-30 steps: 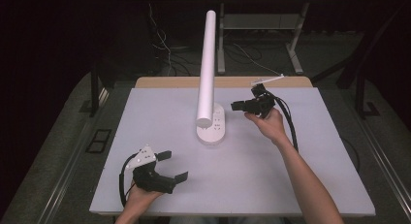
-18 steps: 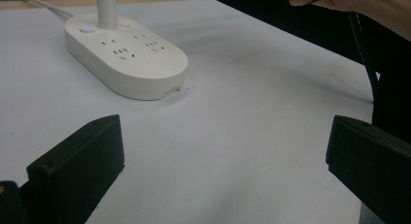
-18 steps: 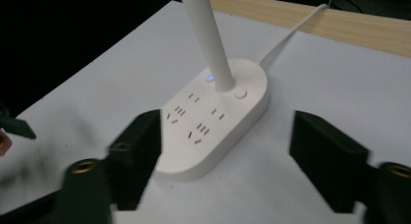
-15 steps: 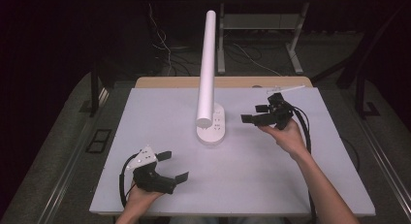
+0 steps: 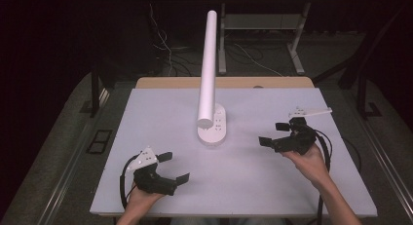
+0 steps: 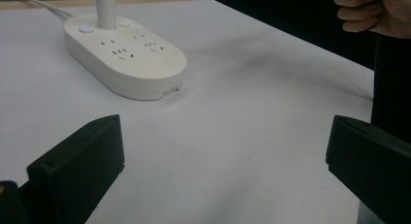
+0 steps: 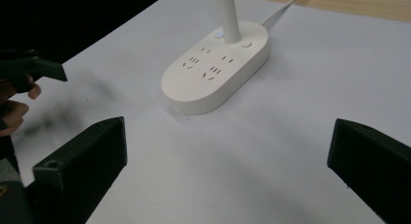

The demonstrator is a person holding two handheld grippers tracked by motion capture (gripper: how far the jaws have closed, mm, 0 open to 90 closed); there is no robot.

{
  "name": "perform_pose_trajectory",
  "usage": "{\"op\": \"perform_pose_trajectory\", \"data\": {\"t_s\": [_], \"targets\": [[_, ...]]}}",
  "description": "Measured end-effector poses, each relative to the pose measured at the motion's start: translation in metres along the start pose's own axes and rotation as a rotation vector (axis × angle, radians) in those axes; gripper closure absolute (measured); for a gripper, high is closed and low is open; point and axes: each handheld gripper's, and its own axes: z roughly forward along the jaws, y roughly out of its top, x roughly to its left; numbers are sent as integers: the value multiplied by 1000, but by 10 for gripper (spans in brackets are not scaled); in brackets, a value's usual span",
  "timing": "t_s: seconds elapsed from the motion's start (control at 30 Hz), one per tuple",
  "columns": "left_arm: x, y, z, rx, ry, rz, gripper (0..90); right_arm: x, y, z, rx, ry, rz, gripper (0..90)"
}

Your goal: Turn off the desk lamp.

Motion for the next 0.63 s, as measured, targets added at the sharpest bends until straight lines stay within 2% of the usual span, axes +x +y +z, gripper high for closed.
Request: {"op": "perform_pose_trajectory", "data": {"t_s": [0.27, 0.63], "targets": [[-1, 0, 0, 5, -1, 3, 0, 6, -28, -17, -5, -9, 19, 7], [0, 0, 1, 5, 0, 1, 0, 12, -66, -27, -35, -38, 34, 7]]}}
